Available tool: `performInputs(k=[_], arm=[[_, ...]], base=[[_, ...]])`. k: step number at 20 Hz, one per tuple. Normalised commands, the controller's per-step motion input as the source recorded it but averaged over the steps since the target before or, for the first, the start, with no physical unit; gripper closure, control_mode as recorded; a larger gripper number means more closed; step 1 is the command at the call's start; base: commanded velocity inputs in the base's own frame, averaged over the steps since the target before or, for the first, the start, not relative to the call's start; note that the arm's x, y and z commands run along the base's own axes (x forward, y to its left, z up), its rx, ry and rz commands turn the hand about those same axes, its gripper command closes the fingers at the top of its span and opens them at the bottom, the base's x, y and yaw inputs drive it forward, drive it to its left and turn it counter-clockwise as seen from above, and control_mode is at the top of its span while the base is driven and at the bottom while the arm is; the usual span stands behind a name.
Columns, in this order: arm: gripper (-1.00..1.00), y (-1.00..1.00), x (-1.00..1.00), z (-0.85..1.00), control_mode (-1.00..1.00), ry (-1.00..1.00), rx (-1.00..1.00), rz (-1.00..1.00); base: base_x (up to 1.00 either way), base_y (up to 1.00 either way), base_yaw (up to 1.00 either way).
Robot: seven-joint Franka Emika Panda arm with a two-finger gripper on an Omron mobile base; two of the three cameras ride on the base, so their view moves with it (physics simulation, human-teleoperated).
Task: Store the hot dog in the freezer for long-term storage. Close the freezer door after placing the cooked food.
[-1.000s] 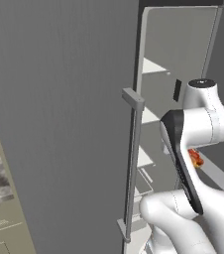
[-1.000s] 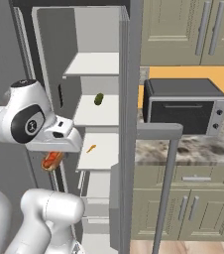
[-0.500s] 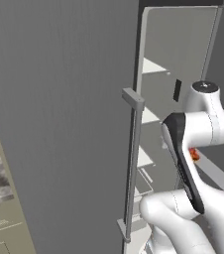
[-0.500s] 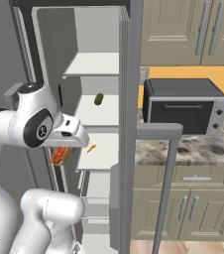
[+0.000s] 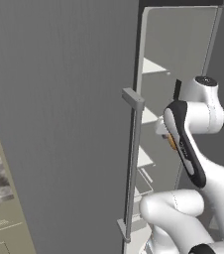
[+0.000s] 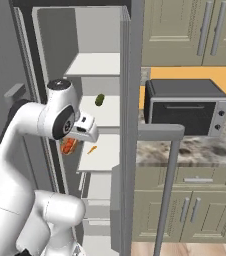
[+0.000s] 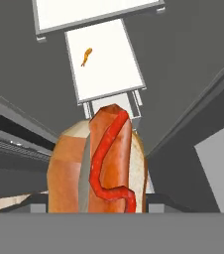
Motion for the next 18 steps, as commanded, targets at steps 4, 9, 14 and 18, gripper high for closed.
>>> performInputs(k=[4,9,14,18], arm=[[1.0,0.0,0.5,-0.22,-1.0,0.0,0.08,-0.03],[1.0,0.0,0.58,-0.16,-1.0,0.0,0.04,-0.04],[1.0,0.0,0.71,-0.02,-1.0,-0.02,0.0,-0.04],[1.0,0.0,0.61,-0.15,-1.0,0.0,0.01,-0.02]], base=[[0.0,0.0,0.0],[0.0,0.0,0.0],[0.0,0.0,0.0],[0.0,0.0,0.0]])
